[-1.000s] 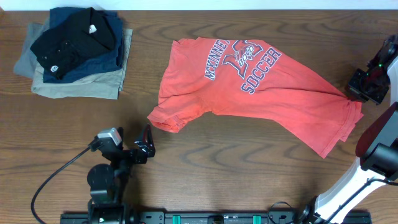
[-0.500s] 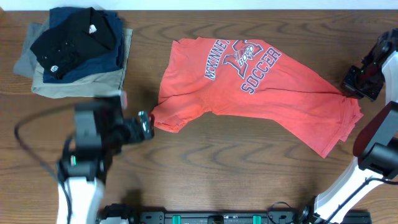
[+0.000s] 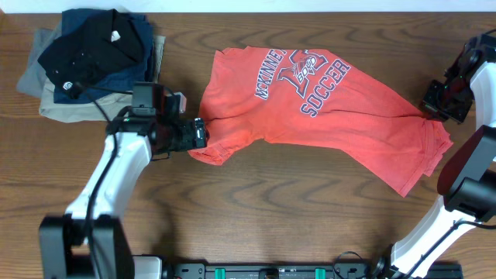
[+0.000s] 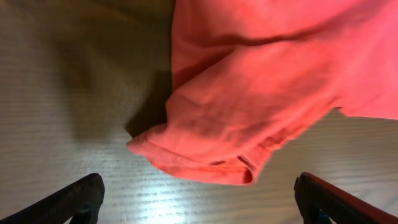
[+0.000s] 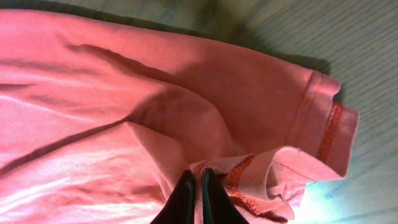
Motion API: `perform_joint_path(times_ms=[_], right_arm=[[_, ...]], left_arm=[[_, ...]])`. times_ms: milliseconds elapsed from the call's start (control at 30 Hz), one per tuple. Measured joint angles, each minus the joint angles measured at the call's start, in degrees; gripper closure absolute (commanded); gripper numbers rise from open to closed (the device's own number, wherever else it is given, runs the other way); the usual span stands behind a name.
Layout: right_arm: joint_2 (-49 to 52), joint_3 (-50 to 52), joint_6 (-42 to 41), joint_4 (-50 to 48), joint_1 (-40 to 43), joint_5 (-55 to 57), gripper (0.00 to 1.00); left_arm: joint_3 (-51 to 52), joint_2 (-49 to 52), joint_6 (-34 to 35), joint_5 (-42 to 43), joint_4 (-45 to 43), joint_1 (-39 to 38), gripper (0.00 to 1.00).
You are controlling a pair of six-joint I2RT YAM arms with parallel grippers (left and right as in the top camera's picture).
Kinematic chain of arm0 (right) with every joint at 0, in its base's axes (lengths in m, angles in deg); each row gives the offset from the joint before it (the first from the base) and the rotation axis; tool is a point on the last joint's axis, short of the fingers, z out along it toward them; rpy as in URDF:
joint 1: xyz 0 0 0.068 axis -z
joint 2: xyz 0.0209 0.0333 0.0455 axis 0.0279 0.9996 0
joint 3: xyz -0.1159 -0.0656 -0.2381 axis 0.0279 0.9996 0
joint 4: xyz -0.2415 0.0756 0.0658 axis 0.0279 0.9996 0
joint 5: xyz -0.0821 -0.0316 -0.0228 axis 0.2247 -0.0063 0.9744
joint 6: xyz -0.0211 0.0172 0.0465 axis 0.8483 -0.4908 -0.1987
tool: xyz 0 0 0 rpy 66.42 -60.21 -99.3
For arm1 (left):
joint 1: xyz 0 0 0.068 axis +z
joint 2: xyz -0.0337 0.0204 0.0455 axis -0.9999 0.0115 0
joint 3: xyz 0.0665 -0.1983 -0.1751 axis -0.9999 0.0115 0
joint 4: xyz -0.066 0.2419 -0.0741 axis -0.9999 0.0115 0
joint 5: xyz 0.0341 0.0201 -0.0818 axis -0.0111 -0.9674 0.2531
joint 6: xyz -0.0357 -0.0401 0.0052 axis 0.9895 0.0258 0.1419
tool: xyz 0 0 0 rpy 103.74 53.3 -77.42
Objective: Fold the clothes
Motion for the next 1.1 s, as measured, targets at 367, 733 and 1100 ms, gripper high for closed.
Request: perform_joint_path(times_ms=[367, 733, 1100], right_arm=[[0.0, 0.0, 0.0, 0.2, 0.0, 0.0, 0.89], [0.0, -2.3, -0.4, 7.8, 0.0, 0.0, 0.01], [-4.6, -6.4, -2.2, 14.8, -0.3, -1.1, 0.01]], left_arm=[[0.0, 10.0, -0.1, 0.2, -5.5, -0.2, 0.15], [0.0, 10.9, -1.0, -0.1, -6.6, -0.2, 0.94], [0.0, 10.9, 4.5, -8.8, -4.3, -0.3, 0.94]])
